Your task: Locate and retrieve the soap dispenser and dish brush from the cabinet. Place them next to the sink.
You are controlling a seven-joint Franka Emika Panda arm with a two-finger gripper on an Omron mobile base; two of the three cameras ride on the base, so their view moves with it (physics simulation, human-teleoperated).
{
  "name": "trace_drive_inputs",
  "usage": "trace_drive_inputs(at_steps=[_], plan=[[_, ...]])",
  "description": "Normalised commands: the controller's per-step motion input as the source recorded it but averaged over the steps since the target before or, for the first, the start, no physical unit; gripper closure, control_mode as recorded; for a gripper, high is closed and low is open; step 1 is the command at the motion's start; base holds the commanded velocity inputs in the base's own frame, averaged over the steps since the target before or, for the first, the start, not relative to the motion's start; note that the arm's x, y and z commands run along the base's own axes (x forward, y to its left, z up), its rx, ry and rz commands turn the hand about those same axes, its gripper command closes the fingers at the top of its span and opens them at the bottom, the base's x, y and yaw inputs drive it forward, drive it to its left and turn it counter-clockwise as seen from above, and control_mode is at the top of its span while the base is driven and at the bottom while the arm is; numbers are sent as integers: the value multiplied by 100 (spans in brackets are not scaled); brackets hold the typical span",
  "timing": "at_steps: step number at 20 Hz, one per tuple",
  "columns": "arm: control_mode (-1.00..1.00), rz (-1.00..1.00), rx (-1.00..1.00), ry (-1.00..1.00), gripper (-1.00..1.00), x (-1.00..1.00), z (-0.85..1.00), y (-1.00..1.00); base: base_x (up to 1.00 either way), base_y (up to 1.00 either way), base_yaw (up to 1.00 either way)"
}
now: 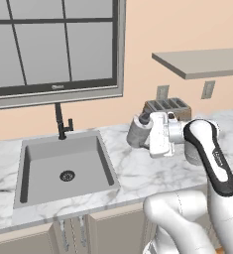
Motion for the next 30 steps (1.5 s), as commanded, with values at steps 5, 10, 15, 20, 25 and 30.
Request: trace_drive_inputs(at_steps=[5,10,15,20,25,30], plan=[[-100,8,-4,0,100,100,-73,-8,0,0,0],[-100,14,-5,18,100,100,-63,-6,0,0,0],[-100,14,-3,18,100,89,-33,-4,0,0,0],[-100,8,-2,14,100,48,-21,-4,0,0,0],[-100,3,-4,0,100,32,-39,-10,0,0,0],[-100,0,-9,-10,100,11,-41,0,0,0,0]])
